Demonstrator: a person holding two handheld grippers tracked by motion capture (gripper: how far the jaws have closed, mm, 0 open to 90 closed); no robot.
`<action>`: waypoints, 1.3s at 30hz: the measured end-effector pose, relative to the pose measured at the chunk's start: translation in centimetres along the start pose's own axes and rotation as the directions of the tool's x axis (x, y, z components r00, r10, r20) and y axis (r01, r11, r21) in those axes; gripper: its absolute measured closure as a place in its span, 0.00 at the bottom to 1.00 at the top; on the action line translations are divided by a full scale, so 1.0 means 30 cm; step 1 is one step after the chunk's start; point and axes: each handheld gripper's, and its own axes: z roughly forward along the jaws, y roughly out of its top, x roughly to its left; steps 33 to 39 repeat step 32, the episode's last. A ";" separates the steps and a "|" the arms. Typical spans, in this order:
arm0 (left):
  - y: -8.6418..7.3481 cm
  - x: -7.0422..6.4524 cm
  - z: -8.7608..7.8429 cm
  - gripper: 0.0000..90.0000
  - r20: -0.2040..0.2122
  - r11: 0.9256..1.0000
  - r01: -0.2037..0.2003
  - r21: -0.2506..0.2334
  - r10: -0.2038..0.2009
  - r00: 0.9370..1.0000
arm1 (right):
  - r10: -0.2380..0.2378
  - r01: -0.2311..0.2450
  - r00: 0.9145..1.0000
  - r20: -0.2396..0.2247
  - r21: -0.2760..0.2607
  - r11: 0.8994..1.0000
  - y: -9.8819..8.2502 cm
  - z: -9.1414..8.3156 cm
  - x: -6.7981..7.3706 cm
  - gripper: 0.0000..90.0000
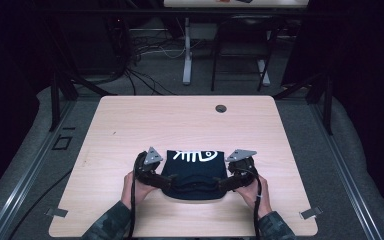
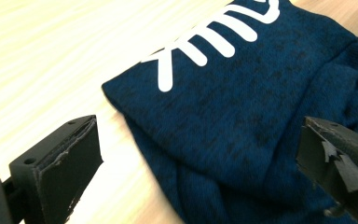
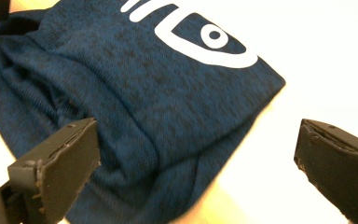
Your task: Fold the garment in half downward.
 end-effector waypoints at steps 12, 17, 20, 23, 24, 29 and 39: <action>-0.111 0.038 -0.082 0.00 -0.039 0.997 0.044 0.056 -0.041 0.998 | 0.019 -0.019 0.997 0.077 0.008 1.000 -0.120 -0.094 -0.011 0.01; -0.152 0.056 -0.087 0.00 -0.062 0.995 0.055 0.077 -0.050 0.997 | 0.050 -0.055 0.992 0.116 0.045 0.997 -0.180 -0.104 -0.045 0.03; -0.169 0.072 -0.071 0.00 -0.074 0.993 0.065 0.094 -0.058 0.996 | 0.078 -0.085 0.990 0.119 0.056 0.995 -0.212 -0.097 -0.062 0.03; -0.188 0.084 -0.046 0.00 -0.075 0.989 0.073 0.132 -0.064 0.995 | 0.083 -0.095 0.989 0.123 0.092 0.991 -0.234 -0.083 -0.075 0.03; -0.191 0.086 -0.040 0.00 -0.075 0.988 0.070 0.139 -0.060 0.995 | 0.085 -0.098 0.989 0.125 0.102 0.990 -0.239 -0.078 -0.080 0.03; -0.195 0.090 -0.030 0.00 -0.073 0.988 0.075 0.139 -0.065 0.995 | 0.109 -0.123 0.987 0.114 0.125 0.985 -0.257 -0.052 -0.096 0.03; -0.197 0.092 -0.029 0.00 -0.074 0.989 0.074 0.130 -0.065 0.995 | 0.117 -0.130 0.987 0.111 0.120 0.984 -0.261 -0.053 -0.108 0.03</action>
